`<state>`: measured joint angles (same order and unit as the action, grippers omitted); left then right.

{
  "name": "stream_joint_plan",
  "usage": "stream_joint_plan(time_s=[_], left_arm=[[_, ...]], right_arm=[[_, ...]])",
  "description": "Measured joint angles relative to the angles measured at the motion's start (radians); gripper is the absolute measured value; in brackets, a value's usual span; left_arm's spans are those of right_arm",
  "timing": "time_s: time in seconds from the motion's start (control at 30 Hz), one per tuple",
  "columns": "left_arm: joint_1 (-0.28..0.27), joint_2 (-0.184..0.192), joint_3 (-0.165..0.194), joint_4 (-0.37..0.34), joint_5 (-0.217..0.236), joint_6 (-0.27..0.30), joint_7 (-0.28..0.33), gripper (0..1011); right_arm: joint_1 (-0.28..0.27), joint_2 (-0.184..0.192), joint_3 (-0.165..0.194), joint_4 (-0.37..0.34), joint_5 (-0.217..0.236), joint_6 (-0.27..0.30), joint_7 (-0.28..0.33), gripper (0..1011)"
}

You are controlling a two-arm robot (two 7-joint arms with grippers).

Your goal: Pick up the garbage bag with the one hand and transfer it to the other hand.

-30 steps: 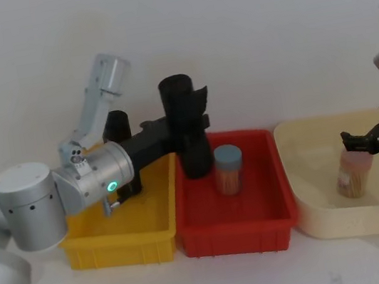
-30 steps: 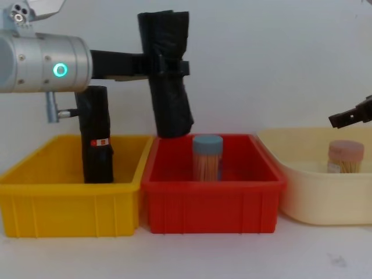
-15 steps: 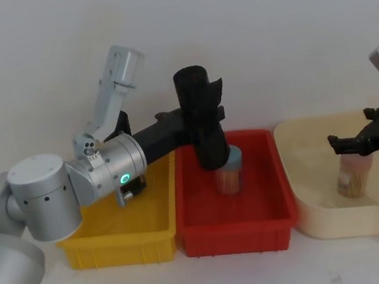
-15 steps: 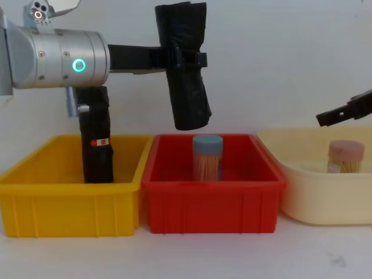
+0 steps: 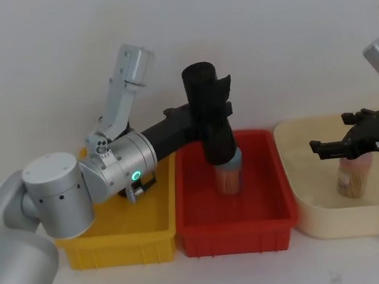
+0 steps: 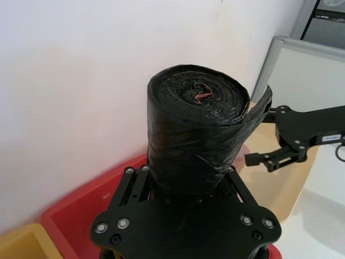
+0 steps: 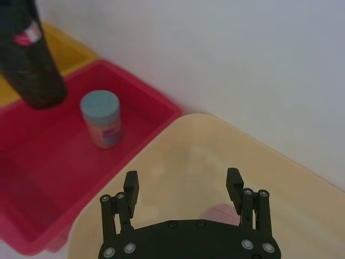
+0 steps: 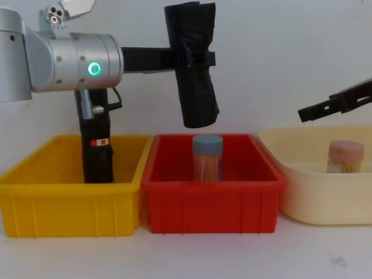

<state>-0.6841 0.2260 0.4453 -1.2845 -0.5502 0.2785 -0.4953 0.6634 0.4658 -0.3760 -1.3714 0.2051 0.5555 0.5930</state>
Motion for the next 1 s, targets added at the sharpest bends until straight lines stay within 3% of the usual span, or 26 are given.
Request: stream_joint_plan(time_s=[0.43,1.0], left_arm=[[-0.014,-0.019,0.010,0.025,-0.007,-0.016,0.012,402],[-0.023,-0.011,0.024,0.014,-0.050,0.043,-0.009,402]], right_arm=[[0.022,-0.004,-0.027,0.018,0.021,-0.014,0.051,1000],[0.083,-0.054,-0.081,0.111,0.019,-0.067,0.068,1000]])
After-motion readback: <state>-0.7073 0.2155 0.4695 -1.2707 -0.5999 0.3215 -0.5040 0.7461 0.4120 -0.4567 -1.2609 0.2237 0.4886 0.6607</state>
